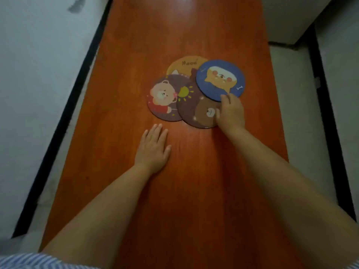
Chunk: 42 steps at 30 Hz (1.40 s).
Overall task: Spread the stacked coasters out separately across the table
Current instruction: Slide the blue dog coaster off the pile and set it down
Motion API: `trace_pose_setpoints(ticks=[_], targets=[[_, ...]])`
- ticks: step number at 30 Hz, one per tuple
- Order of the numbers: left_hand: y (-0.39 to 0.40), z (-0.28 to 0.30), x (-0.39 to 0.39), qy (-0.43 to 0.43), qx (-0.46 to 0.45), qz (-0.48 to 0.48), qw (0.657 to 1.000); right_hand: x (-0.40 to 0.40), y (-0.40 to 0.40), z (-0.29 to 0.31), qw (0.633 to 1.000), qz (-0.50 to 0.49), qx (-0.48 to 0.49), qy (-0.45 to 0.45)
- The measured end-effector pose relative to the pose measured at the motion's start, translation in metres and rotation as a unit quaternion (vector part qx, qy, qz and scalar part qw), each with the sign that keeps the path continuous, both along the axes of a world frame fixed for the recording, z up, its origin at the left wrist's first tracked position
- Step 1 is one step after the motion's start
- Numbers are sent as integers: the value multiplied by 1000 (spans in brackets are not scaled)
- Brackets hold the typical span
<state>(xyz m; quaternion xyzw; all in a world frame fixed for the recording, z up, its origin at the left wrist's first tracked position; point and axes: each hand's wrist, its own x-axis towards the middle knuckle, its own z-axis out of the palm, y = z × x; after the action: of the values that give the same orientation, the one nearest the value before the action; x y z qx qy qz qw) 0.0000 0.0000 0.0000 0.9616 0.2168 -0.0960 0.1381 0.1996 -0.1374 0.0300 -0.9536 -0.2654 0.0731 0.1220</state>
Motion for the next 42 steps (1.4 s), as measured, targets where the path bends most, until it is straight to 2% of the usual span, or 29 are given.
trace_pose_setpoints(ticks=[5, 10, 14, 17, 19, 24, 28, 30, 35, 38, 42], targets=[[3, -6, 6, -26, 9, 1, 1000, 24, 20, -14, 998, -48, 21, -27], [1, -8, 6, -40, 19, 0, 999, 31, 14, -12, 985, 57, 38, -159], [2, -10, 4, -47, 24, -2, 999, 19, 11, 4, 981, 69, 43, -176], [3, -8, 4, -48, 28, 6, 998, -14, -4, 16, 964, 111, 65, -231], [-1, -3, 4, -53, 32, 14, 998, -40, -24, 17, 962, 140, 61, -226], [-29, 12, -22, -85, -12, 47, 995, -116, -71, 9, 973, 141, 26, -180], [-51, 23, -80, -135, 3, 6, 991, -186, -92, 10, 984, 124, 19, -130], [-58, 28, -113, -132, -13, 1, 991, -225, -99, 11, 987, 116, 31, -103], [-67, 30, -191, -109, -120, 34, 986, -318, -101, 15, 989, 23, 99, 103], [-70, 30, -227, -96, -133, 41, 986, -350, -97, 18, 977, -26, 134, 161], [-70, 29, -256, -90, -101, 23, 990, -354, -103, 27, 974, 125, 60, 181]])
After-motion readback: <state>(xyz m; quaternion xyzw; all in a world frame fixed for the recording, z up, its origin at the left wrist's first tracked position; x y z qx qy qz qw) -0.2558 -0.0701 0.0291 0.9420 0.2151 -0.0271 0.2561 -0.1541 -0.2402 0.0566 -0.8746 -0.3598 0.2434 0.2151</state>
